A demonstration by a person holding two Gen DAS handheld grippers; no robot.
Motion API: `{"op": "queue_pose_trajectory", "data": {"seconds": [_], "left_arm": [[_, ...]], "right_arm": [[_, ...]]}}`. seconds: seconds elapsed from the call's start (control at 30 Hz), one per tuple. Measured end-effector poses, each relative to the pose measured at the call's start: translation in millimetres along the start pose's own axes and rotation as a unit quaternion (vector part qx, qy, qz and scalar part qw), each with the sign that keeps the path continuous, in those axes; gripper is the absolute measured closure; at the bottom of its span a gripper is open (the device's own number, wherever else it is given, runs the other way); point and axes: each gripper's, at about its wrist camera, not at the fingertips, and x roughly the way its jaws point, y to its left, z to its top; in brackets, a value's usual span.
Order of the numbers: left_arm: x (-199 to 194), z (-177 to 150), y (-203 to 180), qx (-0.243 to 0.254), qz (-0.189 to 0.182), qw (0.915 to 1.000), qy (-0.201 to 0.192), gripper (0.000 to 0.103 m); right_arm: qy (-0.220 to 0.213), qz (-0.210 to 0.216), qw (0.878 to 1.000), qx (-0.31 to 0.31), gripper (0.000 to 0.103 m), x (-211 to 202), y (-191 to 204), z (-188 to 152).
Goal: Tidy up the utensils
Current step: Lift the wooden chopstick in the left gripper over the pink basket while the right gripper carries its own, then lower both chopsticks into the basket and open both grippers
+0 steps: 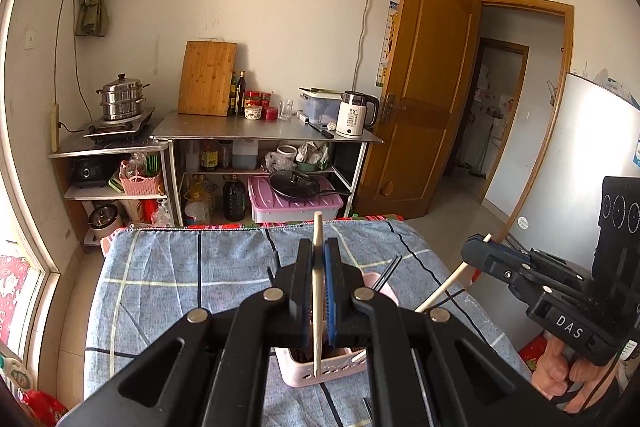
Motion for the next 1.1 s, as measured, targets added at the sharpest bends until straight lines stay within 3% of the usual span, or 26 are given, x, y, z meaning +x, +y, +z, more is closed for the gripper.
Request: {"op": "queue_pose_trajectory", "data": {"seconds": [0.23,0.53,0.97,1.1], "left_arm": [[25,1,6,-0.002,0.0,1.0,-0.003,0.097],[56,-18,16,-0.014,-0.003,0.9998,0.017,0.097],[70,-47,24,-0.027,-0.001,0.9986,0.046,0.097],[63,-50,23,-0.026,0.001,0.9988,0.041,0.089]], "right_arm": [[-0.005,0.004,1.0,0.008,0.098,14,-7,5],[0.021,0.004,1.0,0.019,0.098,41,-17,-13],[0.083,0.007,0.996,0.026,0.098,69,-24,-45],[0.09,0.006,0.996,0.018,0.097,68,-20,-47]]}}
